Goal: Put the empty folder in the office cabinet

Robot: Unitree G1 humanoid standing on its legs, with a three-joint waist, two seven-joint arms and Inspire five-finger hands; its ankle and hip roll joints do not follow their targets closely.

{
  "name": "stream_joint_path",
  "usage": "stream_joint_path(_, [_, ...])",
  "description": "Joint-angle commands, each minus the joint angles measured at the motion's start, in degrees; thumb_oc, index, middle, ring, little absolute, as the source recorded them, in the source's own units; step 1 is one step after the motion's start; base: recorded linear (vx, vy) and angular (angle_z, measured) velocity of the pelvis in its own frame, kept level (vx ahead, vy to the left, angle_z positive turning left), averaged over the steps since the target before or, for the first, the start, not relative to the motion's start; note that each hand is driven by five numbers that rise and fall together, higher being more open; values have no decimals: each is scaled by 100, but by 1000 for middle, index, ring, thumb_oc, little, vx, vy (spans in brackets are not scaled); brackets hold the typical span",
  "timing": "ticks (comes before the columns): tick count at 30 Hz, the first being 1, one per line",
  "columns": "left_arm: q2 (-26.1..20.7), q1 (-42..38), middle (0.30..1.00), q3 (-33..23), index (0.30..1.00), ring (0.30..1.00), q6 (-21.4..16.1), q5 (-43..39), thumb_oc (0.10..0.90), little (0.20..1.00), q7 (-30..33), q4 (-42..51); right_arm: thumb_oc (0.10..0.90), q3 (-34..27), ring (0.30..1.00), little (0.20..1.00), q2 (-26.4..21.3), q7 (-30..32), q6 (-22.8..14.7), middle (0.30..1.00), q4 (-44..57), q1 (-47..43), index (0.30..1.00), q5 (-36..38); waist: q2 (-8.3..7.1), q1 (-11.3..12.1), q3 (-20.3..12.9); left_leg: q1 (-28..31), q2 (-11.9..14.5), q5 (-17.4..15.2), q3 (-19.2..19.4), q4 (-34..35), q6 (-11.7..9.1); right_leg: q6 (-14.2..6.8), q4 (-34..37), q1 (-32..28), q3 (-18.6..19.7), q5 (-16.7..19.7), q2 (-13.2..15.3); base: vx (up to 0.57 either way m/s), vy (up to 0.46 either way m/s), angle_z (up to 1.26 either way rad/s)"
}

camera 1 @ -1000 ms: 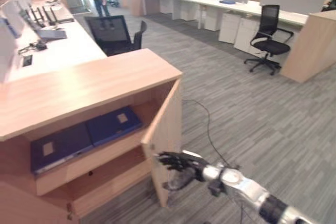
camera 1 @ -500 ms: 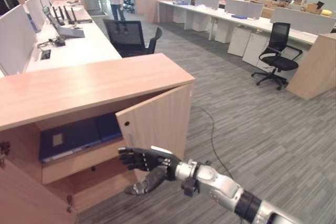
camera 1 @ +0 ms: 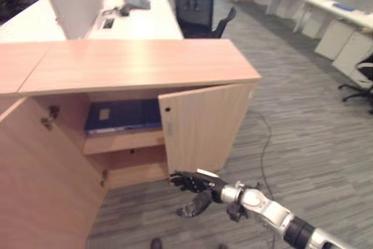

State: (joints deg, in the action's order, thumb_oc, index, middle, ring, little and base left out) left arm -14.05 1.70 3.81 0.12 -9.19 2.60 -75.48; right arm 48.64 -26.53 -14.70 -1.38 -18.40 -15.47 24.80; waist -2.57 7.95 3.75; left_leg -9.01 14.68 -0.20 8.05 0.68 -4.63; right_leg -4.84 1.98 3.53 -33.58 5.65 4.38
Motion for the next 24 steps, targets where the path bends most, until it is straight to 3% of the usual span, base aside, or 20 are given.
stream_joint_path(1, [170, -360, 900, 172, 900, 900, -237, -540, 800, 900, -144, 394, 800, -681, 900, 900, 261, 385, -183, 900, -666, -217, 900, -1256, -241, -34, 294, 802, 92, 413, 1244, -321, -457, -89, -100, -441, -505, -633, 456, -163, -33, 301])
stream_joint_path(3, [241, -312, 900, 234, 900, 900, -245, -765, 800, 900, -194, 464, 800, -1027, 900, 900, 356, 547, -72, 900, -1640, 147, 900, -1659, -84, -74, 198, 906, -57, 187, 1345, -469, -418, 29, -219, -444, -973, -670, 630, -162, 31, 198])
stream_joint_path(9, [380, -182, 900, 43, 900, 900, -269, -1088, 800, 900, -149, 382, 800, -1766, 900, 900, 679, 961, 29, 900, -3149, 569, 900, -1805, 105, -120, 51, 1087, -332, 15, 1164, -308, -320, -15, -354, -544, -1482, -547, 896, -26, 69, 97])
stream_joint_path(10, [430, -122, 900, -157, 900, 900, -219, -1237, 800, 900, -184, 257, 800, -2489, 900, 900, 993, 1496, 158, 900, -4501, 710, 900, -2008, 246, -50, -62, 1145, -441, 152, 1108, 131, -282, -136, -390, -750, -1813, -322, 1125, 6, 202, 92])
stream_joint_path(11, [431, -111, 900, -217, 900, 900, -213, -1249, 800, 900, -197, 198, 800, -2780, 900, 900, 1068, 1642, 200, 900, -4962, 750, 900, -1980, 293, -16, -105, 1171, -516, 152, 1005, 238, -246, -183, -435, -805, -1888, -295, 1201, 8, 206, 93])
stream_joint_path(12, [426, -117, 900, -195, 900, 900, -217, -1248, 800, 900, -199, 192, 800, -2803, 900, 900, 1085, 1653, 172, 900, -5015, 730, 900, -1986, 290, -18, -103, 1178, -529, 157, 982, 257, -235, -199, -448, -817, -1912, -290, 1217, 14, 133, 65])
stream_joint_path(17, [349, 24, 900, -509, 900, 900, -194, -1166, 800, 900, -433, 31, 800, -4225, 900, 900, 1199, 1807, 202, 900, -6001, 1296, 900, -1098, 391, 152, -156, 1139, -1005, 29, 421, 360, 29, -489, -788, -1074, -2266, 7, 1825, 13, 189, 68])
stream_joint_path(22, [54, 171, 900, -767, 900, 900, -265, -1039, 800, 900, -451, 89, 800, -4657, 900, 900, 1199, 1771, 188, 900, -6192, 1609, 900, -866, 363, 163, -206, 1126, -1252, -37, 234, 368, 156, -677, -796, -1176, -2373, 210, 2040, -7, 145, 56])
stream_joint_path(24, [-306, 161, 900, -984, 900, 900, -347, -942, 800, 900, -349, 262, 800, -4822, 900, 900, 1143, 1767, 184, 900, -6256, 1714, 900, -824, 388, 149, -248, 1128, -1350, -64, 232, 374, 212, -750, -745, -1138, -2315, 326, 2094, 5, 168, 24])
